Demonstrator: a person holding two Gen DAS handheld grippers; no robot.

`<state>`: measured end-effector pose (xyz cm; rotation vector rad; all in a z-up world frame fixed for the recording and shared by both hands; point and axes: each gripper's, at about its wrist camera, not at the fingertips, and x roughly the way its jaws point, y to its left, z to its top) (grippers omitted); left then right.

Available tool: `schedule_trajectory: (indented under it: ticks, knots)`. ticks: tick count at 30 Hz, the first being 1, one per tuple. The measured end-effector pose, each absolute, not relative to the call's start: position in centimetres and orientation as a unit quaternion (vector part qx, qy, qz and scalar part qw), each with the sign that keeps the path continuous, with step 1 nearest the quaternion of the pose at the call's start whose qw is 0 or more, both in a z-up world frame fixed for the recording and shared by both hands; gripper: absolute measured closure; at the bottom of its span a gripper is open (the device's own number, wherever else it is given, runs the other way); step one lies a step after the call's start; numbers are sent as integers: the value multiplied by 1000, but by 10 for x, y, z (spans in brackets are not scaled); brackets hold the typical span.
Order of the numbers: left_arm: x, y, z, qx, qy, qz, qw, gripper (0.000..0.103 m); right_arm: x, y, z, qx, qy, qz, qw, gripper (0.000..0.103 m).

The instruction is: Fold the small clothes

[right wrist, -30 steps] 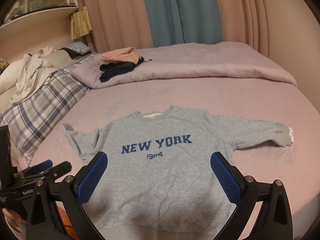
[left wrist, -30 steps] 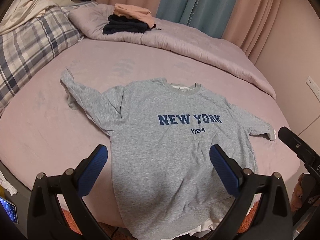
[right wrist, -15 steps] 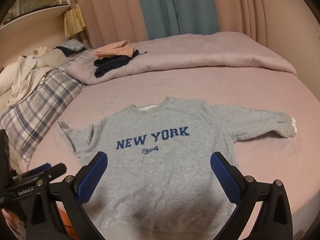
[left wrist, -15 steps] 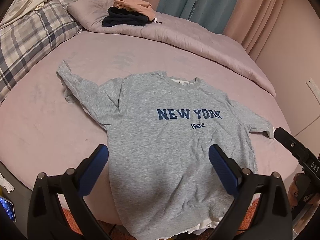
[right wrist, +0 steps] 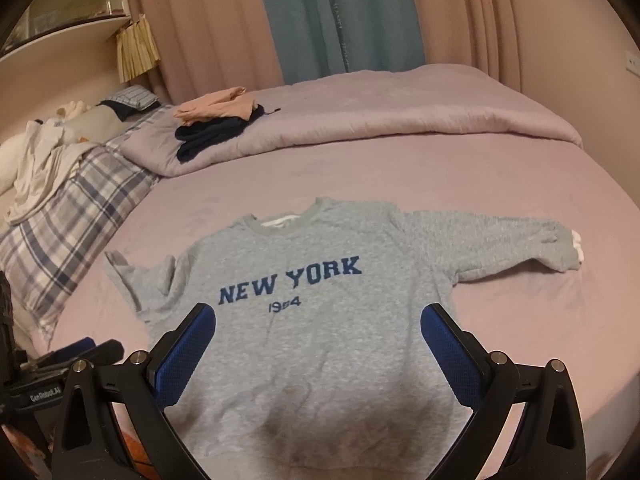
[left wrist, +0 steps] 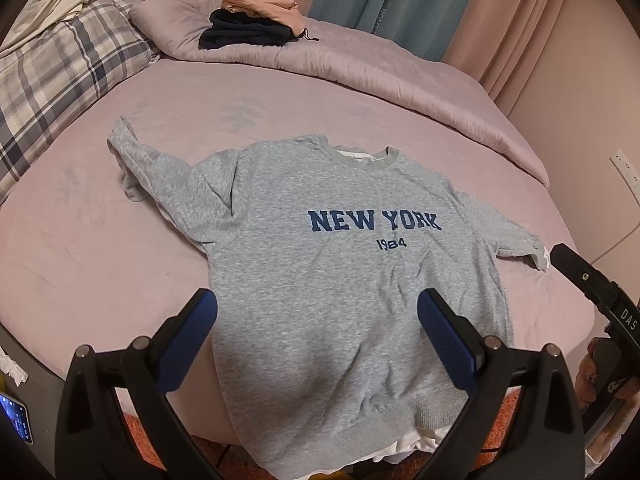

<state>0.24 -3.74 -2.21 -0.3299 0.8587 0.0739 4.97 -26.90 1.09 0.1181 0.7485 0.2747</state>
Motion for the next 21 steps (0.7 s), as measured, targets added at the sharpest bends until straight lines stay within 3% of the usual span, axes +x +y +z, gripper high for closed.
schedule_trajectory:
  ticks: [21]
  knots:
    - [11,-40,-25,-163,423,23,891,4,53,-289,6,82,369,113,919,1]
